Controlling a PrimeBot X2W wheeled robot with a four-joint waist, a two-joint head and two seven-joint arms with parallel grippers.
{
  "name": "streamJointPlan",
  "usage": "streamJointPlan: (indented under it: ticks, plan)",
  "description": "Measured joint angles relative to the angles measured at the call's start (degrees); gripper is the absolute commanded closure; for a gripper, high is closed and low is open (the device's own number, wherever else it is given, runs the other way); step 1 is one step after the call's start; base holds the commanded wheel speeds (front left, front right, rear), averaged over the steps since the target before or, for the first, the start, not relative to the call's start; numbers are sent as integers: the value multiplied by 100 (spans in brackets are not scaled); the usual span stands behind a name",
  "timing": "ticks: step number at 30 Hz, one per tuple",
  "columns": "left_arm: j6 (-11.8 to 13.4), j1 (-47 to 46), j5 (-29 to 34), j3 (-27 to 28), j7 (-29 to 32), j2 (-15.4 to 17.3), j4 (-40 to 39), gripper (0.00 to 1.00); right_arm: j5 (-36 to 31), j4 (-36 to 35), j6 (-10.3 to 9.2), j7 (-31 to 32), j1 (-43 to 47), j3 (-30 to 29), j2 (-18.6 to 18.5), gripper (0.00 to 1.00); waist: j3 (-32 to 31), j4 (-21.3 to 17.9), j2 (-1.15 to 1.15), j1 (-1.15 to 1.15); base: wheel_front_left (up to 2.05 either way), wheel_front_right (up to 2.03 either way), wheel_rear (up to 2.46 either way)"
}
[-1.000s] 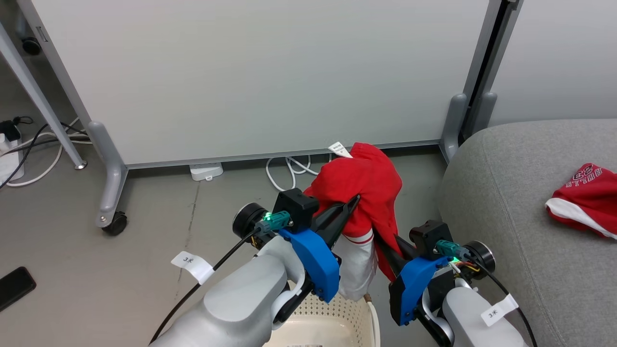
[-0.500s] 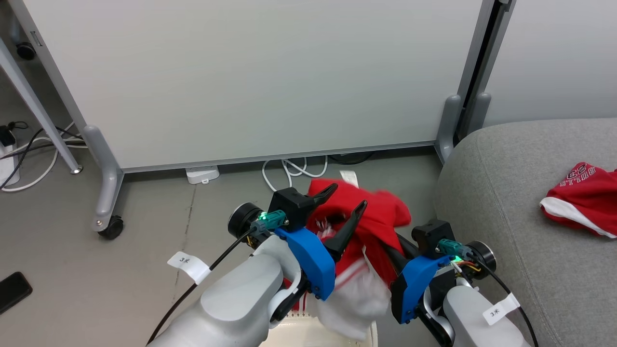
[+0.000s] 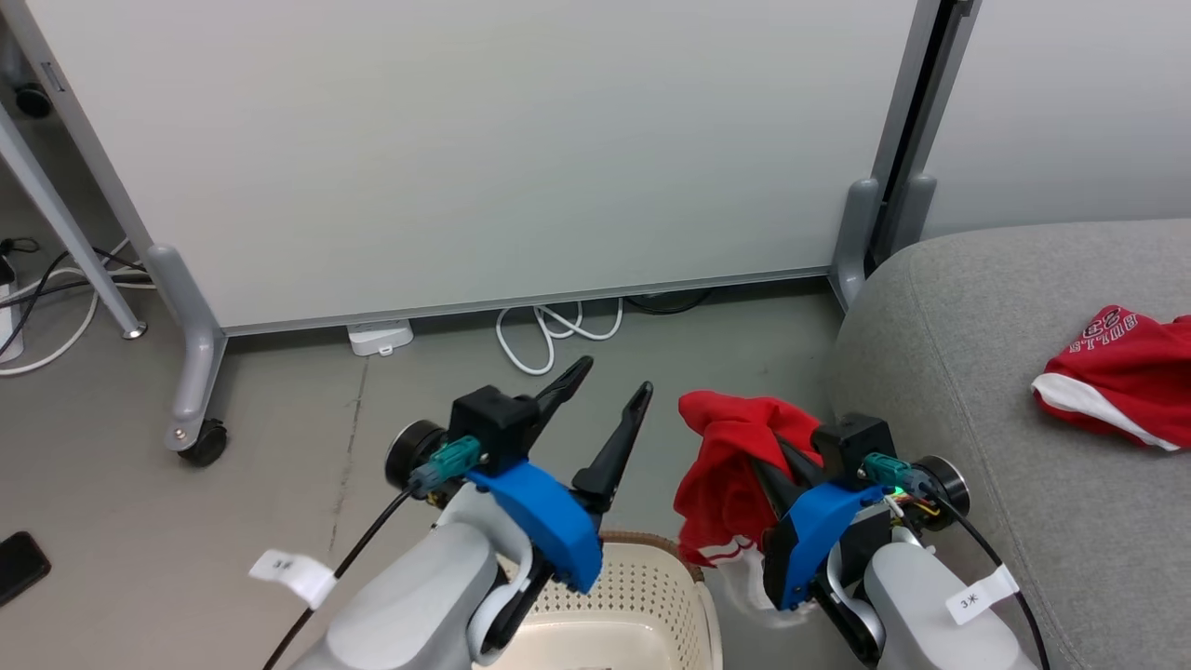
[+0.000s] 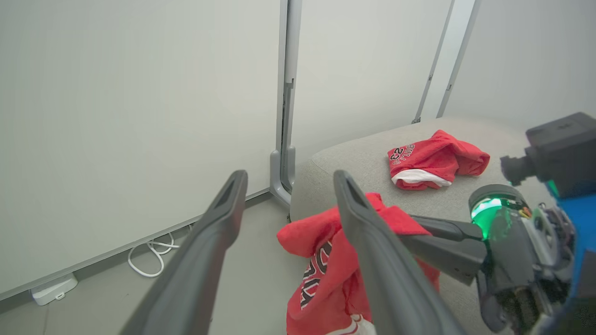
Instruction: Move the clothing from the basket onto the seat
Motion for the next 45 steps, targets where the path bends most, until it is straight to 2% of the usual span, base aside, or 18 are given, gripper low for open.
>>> streamJointPlan:
  ticks: [5, 10, 15, 20, 33, 45]
  plan:
    - [149, 892, 498, 738, 0, 366, -862, 0, -59, -191, 0, -55, 19, -104, 0, 100, 35, -124, 0, 0, 0, 0, 0]
    - [198, 1817, 1092, 1517, 0, 573, -1597, 0, -129, -424, 0, -56, 59, -152, 1, 100, 67, -291, 0, 0, 0, 0, 0]
    - [203, 2673, 1559, 2283, 0, 545, -1992, 0, -210, -669, 1, -19, 189, -272, 0, 100, 95, -476, 0, -1, 0, 0, 0]
    - [48, 3059, 1875, 2731, 0, 357, -2052, 0, -285, -915, 0, 60, 336, -364, 0, 100, 119, -601, 0, 0, 0, 0, 0]
    - [-209, 3173, 2379, 3282, -1, 18, -2009, 0, -278, -1391, 0, 246, 509, -322, 0, 100, 182, -999, 0, -1, 0, 0, 0]
    - [-263, 3140, 2571, 3441, 0, -51, -2056, 0, -125, -1745, 0, 271, 526, -175, 0, 100, 335, -1975, 0, 0, 0, 0, 0]
